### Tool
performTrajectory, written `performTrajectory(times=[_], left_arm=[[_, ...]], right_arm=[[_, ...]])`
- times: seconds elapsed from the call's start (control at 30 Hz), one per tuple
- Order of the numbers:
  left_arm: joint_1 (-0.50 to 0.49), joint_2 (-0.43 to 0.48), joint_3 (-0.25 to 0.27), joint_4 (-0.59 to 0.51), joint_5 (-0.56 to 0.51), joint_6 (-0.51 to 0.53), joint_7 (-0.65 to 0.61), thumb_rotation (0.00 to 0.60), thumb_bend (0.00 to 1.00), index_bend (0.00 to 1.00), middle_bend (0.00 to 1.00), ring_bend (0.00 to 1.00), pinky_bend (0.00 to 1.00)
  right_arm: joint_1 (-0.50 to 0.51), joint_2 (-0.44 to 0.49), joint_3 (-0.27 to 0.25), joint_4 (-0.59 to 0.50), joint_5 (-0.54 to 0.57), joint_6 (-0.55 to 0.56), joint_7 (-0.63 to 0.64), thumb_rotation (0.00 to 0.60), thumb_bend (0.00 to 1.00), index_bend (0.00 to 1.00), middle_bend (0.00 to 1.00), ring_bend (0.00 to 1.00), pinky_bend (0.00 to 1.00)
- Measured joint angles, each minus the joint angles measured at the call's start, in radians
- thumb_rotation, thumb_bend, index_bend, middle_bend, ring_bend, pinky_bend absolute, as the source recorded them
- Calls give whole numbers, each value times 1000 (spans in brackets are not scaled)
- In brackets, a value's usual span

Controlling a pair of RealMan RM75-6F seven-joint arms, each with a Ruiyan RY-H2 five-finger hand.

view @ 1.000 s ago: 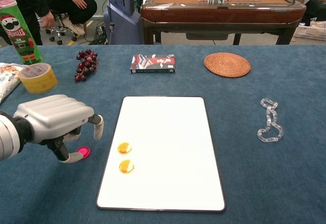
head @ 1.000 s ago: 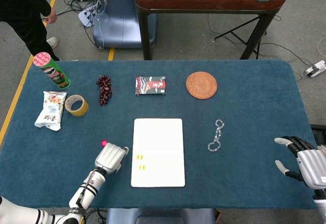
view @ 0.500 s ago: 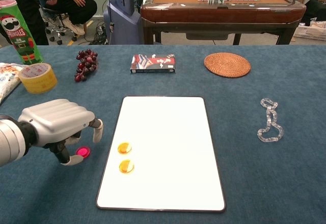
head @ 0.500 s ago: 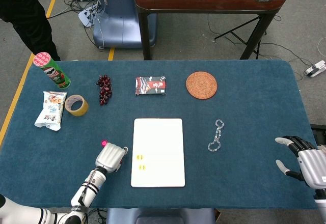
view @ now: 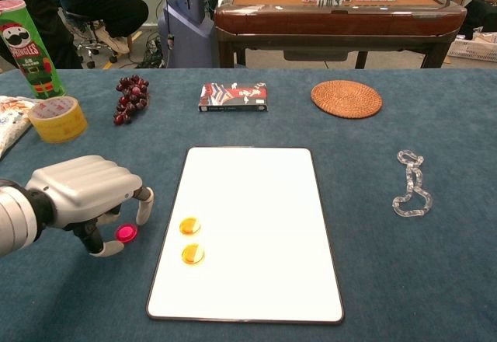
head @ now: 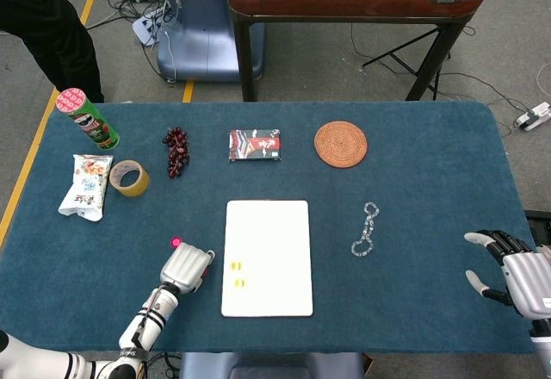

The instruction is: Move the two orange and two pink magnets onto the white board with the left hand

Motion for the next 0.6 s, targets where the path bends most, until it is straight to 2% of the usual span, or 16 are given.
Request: performTrajectory(times=[0.6], left_arm=[[9, -11, -8, 26, 0, -11, -7, 600, 315, 542, 1000, 1000, 1000]], right_arm=[[0, 0, 0, -1, 1, -1, -2, 600, 261, 280, 287, 228, 329]])
